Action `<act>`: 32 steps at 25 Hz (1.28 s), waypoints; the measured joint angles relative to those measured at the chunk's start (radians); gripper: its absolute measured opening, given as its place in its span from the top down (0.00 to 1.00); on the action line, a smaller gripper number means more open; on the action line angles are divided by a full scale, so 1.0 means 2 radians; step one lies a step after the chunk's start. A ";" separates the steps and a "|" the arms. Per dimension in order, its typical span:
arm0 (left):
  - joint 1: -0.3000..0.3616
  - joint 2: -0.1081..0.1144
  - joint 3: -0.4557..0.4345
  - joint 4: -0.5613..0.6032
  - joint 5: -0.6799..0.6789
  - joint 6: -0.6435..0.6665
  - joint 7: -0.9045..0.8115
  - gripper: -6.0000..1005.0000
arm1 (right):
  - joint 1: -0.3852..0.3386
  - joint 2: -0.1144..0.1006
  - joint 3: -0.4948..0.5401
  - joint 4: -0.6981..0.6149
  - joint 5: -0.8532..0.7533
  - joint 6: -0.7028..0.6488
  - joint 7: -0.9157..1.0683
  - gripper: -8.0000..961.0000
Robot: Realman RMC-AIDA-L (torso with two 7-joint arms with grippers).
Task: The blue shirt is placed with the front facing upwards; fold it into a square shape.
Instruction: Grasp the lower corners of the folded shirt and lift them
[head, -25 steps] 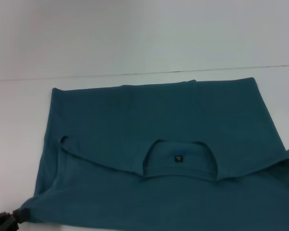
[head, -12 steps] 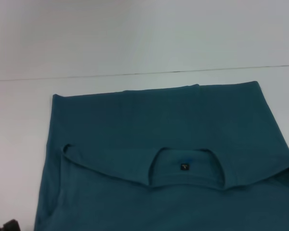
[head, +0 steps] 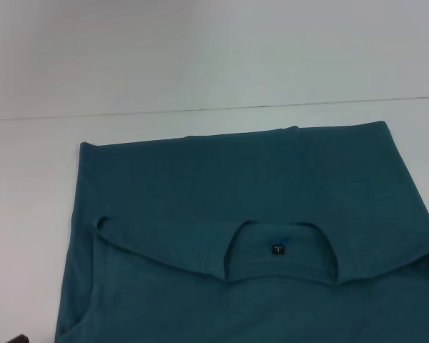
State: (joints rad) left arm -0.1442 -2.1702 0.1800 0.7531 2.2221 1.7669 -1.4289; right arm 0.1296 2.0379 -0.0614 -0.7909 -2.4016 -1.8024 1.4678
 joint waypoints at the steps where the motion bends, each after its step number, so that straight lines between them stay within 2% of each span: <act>1: -0.002 0.000 -0.003 0.000 0.000 0.000 0.000 0.96 | 0.001 -0.001 0.000 0.003 0.000 0.001 0.000 0.91; 11: -0.029 0.007 -0.013 0.016 0.001 0.019 -0.002 0.96 | 0.011 -0.003 -0.007 0.012 -0.002 0.008 0.003 0.91; 14: -0.032 0.008 -0.015 0.017 -0.005 0.021 -0.002 0.87 | 0.012 -0.003 -0.007 0.011 -0.002 0.007 0.004 0.91; 19: -0.036 0.008 -0.014 0.030 -0.007 0.028 -0.013 0.67 | 0.013 -0.003 -0.007 0.007 -0.003 0.003 0.013 0.91; 25: -0.051 0.016 0.001 0.052 0.029 0.029 -0.081 0.45 | 0.015 -0.006 -0.008 0.006 -0.007 0.002 0.017 0.91; 30: -0.060 0.019 0.004 0.093 0.063 0.054 -0.106 0.22 | 0.019 -0.008 -0.008 0.006 -0.010 0.001 0.022 0.90; 32: -0.061 0.021 0.009 0.112 0.070 0.061 -0.107 0.22 | 0.021 -0.008 -0.009 0.006 -0.012 0.002 0.023 0.90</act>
State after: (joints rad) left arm -0.2664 -2.1286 0.1975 0.9773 2.3615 1.8881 -1.6421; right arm 0.1715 2.0220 -0.0786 -0.7793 -2.4264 -1.7994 1.5136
